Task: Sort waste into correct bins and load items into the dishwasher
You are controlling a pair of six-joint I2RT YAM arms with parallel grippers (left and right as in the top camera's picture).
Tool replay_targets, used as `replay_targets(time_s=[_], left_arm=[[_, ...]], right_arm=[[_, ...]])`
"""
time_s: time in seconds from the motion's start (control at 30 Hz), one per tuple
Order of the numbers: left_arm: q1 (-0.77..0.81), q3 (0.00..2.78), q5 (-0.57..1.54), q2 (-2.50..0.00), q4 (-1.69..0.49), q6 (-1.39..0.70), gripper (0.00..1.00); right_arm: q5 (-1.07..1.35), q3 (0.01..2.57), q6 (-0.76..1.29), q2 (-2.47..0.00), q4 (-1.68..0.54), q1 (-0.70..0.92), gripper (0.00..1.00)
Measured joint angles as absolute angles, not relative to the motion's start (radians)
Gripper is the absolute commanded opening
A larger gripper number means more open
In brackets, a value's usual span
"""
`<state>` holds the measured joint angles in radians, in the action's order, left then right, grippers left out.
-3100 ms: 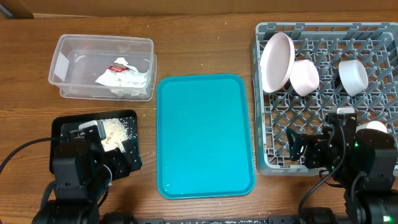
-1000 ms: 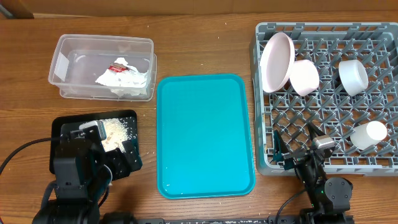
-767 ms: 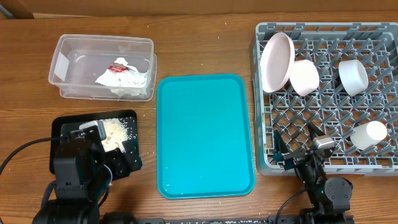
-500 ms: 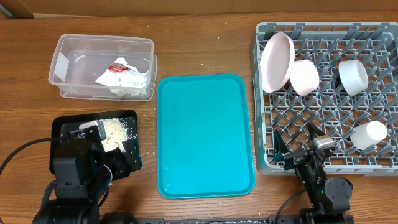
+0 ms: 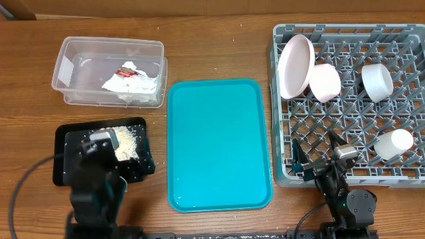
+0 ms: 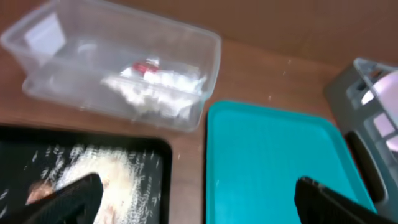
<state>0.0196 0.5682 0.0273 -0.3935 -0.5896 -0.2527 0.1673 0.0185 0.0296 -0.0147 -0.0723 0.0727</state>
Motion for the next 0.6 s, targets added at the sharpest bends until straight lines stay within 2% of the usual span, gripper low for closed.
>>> replay_targets(time_s=[0.27,0.43,0.6], left_arm=[[0.02,0.206,0.041,-0.087,-0.192,-0.212,1.0],[0.02,0.06,0.076,-0.019,0.048,-0.16,1.0],[0.02,0.014,0.087,-0.016,0.022,-0.144,1.0]], right_arm=[[0.167,0.019,0.03,-0.015,-0.072,0.073,1.0],[0.167,0.019,0.029,-0.015,-0.072,0.073,1.0],[0.167,0.019,0.03,-0.015,-0.072,0.073,1.0]])
